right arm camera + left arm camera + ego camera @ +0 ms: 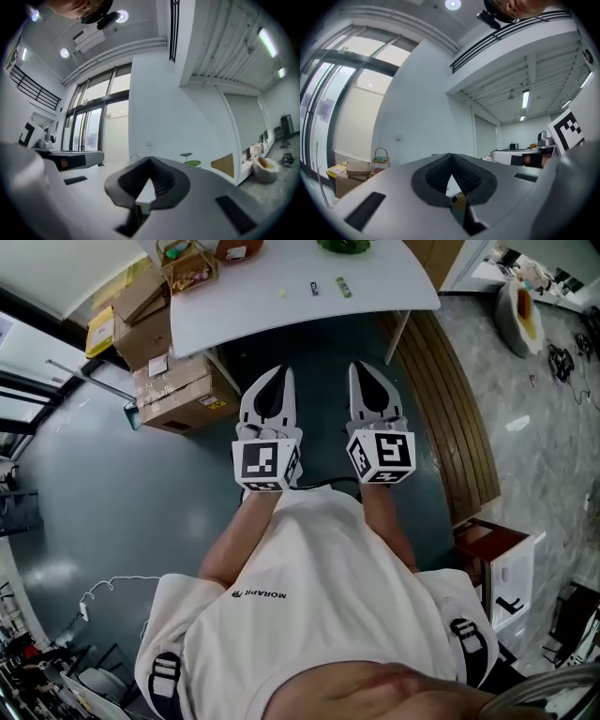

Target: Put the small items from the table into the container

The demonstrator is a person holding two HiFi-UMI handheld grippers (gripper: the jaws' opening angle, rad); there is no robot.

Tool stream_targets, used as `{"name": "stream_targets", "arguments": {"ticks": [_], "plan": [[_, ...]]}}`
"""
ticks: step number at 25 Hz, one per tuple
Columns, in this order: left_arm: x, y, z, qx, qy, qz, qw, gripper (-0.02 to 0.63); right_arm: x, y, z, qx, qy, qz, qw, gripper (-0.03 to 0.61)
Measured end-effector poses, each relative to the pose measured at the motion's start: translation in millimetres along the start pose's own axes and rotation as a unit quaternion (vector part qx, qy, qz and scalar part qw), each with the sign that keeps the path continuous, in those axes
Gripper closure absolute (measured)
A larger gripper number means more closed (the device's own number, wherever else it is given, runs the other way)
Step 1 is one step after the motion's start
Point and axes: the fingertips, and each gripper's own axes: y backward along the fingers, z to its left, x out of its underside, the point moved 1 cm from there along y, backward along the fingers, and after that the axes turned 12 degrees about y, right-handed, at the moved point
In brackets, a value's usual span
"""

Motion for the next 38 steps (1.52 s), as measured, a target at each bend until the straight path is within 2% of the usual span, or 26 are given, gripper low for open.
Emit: {"name": "stream_targets", "arguments": {"ticks": [5,11,23,38], "plan": [[13.6,-26.1,12.9,-0.001,0.006,0.012,0.9999,0.611,13.2,-29.0,-11.2,-0.002,-0.008,0.008,1.000,0.571],[19.4,-79.3,29.1,0.008,0.013,0.006,0.9999,0.609,20.6,-73.4,-30.4,-0.004,0.003,0.008,1.000,0.571],[4.8,-205.0,78.8,0.022,0.014,0.007,0.9996,0.609,28.0,-199.9,-82.0,0.008,-0.002,0.013,1.000,0.571],[0.3,-305.8,143.8,0.027,0.018,0.021,0.9993,0.611,34.2,-311.0,-107.9,0.021,0.005,0.028,0.999,0.571]]}}
